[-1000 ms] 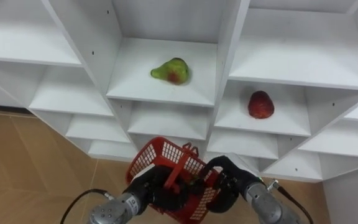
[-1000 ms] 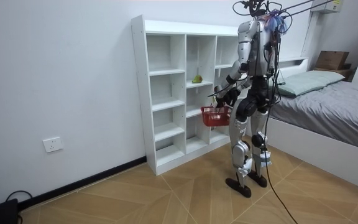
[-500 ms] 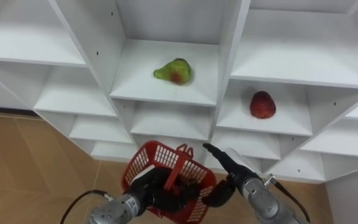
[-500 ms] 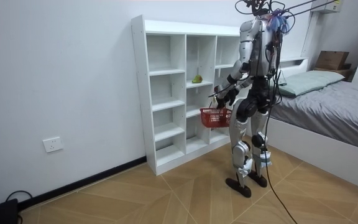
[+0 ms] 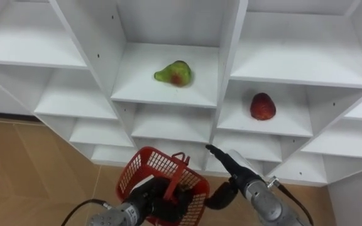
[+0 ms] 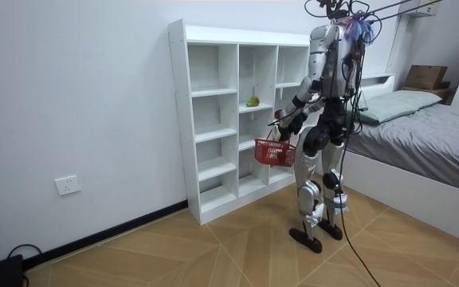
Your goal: Collect fruits from the closet
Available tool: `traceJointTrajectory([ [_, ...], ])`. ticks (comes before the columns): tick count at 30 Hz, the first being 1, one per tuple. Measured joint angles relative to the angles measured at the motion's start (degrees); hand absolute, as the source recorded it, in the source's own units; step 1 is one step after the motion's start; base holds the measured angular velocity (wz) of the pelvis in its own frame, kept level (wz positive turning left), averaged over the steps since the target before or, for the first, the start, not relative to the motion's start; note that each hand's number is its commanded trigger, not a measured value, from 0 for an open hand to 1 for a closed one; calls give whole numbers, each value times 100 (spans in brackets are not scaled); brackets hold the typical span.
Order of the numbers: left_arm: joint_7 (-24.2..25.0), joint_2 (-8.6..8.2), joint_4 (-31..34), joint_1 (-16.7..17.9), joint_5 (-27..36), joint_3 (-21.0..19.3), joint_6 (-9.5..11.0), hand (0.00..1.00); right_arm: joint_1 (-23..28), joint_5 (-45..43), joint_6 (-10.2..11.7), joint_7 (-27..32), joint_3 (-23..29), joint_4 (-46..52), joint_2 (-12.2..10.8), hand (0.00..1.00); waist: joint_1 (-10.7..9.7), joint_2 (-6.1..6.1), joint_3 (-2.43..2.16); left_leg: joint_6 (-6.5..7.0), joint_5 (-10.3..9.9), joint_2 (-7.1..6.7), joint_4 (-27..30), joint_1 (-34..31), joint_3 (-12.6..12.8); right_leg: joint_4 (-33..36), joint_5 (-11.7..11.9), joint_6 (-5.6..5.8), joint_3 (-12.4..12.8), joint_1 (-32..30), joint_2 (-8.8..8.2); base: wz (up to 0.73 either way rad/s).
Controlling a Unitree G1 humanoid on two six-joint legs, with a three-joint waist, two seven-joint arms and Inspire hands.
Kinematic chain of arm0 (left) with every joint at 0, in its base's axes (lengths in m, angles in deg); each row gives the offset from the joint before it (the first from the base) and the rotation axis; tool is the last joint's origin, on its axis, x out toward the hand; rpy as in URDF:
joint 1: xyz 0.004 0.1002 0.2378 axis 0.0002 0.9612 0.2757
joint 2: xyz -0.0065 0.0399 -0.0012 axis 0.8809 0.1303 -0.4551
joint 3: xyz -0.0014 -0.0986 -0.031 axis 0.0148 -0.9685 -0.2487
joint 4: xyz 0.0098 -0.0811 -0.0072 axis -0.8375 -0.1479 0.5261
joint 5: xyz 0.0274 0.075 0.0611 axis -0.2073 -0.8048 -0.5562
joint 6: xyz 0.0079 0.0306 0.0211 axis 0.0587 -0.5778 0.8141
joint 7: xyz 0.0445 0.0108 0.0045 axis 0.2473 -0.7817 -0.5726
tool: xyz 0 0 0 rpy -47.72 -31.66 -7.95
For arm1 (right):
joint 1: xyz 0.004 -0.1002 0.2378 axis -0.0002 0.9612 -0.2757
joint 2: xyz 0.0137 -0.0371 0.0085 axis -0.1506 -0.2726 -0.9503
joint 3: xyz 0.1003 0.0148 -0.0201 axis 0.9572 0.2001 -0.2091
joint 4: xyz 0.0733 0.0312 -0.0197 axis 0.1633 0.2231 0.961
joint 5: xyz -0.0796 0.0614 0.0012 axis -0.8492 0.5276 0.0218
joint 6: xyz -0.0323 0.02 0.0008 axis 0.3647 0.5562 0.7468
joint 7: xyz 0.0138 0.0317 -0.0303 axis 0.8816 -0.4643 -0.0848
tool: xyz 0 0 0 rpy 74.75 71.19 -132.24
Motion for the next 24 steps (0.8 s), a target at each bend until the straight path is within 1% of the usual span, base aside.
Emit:
traceJointTrajectory([
  [4, -55, 6, 1, 2, -2, -39, 2, 100, 70, 4, 0, -15, -3, -1, 13, 0, 59, -4, -3, 0, 0, 1, 0, 78, -19, -5, 0, 0, -2, 76, 3, 0],
  [7, -169, 22, 1, 3, -2, -125, 3, 100, 73, 6, 0, -31, -2, 7, 12, 0, 69, -9, -14, 0, 2, 1, 11, 83, -42, 0, 3, -4, -16, 99, 2, 2],
  [9, -251, 34, 1, 18, -3, -191, 3, 100, 74, -23, 0, -39, -2, 43, 12, 0, 75, -33, -29, -1, 5, 2, 11, 86, -44, 4, 4, -7, -13, 101, 2, 0],
  [11, -386, 54, -1, 37, -73, -258, 6, 100, 119, -28, 0, -80, 0, 232, 23, 0, 75, -83, -60, -1, 5, 5, 12, 90, -36, 4, 5, -9, -17, 111, 4, 0],
  [13, -472, 48, -1, 69, -104, -338, 9, 100, 202, -27, -3, -81, -1, 496, 33, 0, 72, -106, -66, -1, 5, 2, 10, 109, -42, 3, 6, -8, -11, 128, 2, 0],
  [16, -676, 30, 0, 140, -103, -402, 11, 100, 441, -21, -13, -85, -9, 1109, 69, 0, 88, -129, -60, -1, 5, -2, -10, 177, -22, -4, 6, -7, -8, 187, 0, 0],
  [19, -859, 7, -1, 243, -96, -446, 12, 100, 504, 11, -6, -84, -24, 1602, 86, 0, 88, -146, -49, -1, 5, -2, -56, 302, -6, -23, 6, -6, -9, 301, 5, 0],
  [24, -902, 5, -5, 261, -100, -452, 22, 100, 512, 11, 30, -49, -80, 2064, 163, 0, 155, -235, 3, -4, 6, 1, -90, 344, -47, -25, 5, -6, -18, 350, 16, 2],
])
